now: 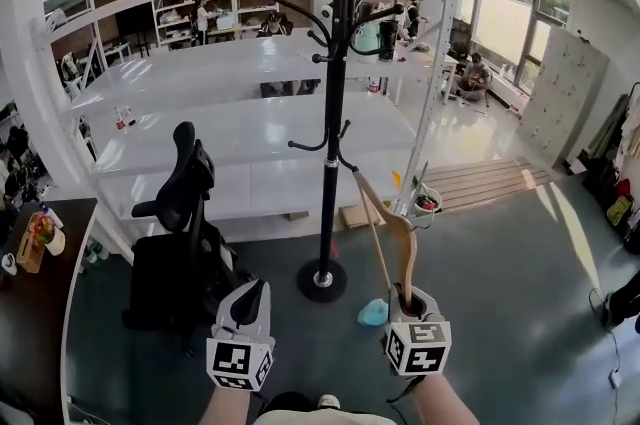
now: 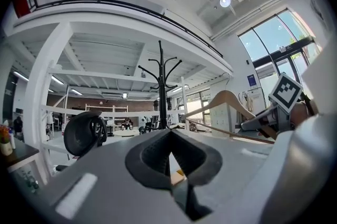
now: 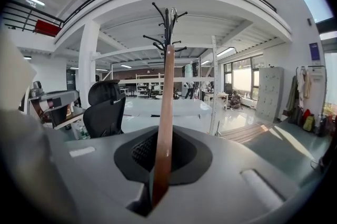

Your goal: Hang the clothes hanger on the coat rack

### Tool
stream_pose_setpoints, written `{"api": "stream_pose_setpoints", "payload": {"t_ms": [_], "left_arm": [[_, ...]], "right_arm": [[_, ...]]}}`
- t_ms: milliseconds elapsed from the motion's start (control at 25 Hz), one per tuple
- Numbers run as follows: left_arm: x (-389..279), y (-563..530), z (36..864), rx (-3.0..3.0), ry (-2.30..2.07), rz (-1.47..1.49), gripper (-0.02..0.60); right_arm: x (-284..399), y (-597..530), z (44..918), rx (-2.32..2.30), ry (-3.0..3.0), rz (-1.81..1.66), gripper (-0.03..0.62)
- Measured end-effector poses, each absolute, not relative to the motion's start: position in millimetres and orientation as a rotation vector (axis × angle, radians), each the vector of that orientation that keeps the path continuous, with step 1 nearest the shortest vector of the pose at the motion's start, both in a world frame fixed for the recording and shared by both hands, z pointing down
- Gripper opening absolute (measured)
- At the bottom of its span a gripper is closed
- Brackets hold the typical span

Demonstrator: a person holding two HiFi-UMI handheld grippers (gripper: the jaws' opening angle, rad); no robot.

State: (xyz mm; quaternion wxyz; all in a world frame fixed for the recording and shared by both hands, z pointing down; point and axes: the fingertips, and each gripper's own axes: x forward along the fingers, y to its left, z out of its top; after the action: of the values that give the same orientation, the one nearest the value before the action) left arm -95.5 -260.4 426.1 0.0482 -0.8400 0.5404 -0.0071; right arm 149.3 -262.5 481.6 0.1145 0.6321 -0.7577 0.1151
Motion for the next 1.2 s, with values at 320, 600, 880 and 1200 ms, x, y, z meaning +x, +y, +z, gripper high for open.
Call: {"api": "stream_pose_setpoints", "payload": {"t_ms": [320, 600, 880, 1200], "left_arm": [[-82, -331, 424, -2.579, 1.595, -0.047, 0.0], [-81, -410, 421, -2.614, 1.533, -0.026, 0.0], [-82, -468, 420, -2.626, 1.505, -0.022, 0.0], [-85, -506, 425, -2.654, 1.479, -0.052, 0.0]], "right_arm": [[176, -342, 463, 1.907, -2.165, 0.277, 0.034], [184, -427, 446, 1.972, -2.102, 0.258, 0.034], [175, -517, 411, 1.991, -2.078, 0.166, 0.034], [171, -605, 361, 1.963, -2.036, 0.04, 0.034]]}}
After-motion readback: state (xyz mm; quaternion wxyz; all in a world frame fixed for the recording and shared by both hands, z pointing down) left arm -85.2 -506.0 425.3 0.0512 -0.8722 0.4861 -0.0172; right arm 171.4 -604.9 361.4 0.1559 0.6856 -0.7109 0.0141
